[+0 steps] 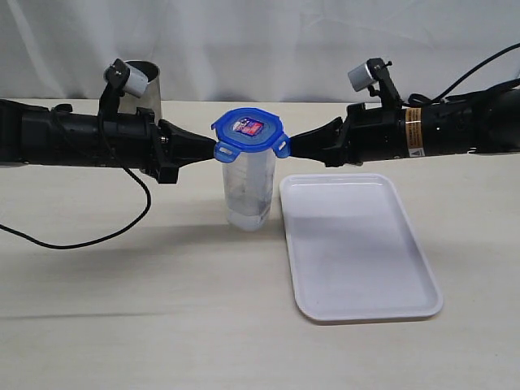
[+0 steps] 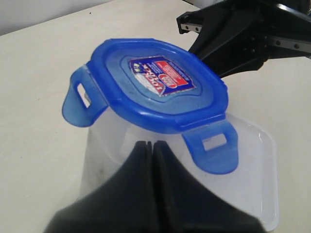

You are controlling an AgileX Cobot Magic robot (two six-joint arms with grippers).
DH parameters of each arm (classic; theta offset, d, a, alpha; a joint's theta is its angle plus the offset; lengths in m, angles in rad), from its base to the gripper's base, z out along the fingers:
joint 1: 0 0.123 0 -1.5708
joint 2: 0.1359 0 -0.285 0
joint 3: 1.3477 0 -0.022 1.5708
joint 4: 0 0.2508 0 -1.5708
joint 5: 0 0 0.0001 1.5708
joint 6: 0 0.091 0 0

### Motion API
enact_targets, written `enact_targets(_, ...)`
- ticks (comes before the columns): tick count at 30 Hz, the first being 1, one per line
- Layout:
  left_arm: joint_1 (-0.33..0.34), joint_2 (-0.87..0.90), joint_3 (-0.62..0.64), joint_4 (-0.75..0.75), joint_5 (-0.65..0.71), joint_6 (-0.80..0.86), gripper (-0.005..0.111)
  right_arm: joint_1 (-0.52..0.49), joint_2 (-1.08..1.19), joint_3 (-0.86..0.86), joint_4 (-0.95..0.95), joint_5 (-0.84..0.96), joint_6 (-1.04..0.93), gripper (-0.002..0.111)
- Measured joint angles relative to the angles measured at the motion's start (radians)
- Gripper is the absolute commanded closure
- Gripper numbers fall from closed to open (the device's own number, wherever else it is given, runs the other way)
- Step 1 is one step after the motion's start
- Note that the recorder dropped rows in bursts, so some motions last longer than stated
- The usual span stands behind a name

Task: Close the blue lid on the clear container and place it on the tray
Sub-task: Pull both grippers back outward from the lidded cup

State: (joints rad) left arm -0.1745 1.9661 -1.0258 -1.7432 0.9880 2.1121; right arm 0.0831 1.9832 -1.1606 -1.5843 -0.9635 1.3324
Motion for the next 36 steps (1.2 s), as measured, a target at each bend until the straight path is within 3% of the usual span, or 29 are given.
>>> enact_targets(23,0.000,0.000,0.000,0.000,-0.011,0.000,0.107,0.000,0.000,0.008,-0.002,-0.020,0.025,0.104)
enact_targets(36,0.000,0.000,0.065,0.002,-0.397,0.000,0.107,0.000,0.000,0.008,-0.026,0.041,0.026,0.104)
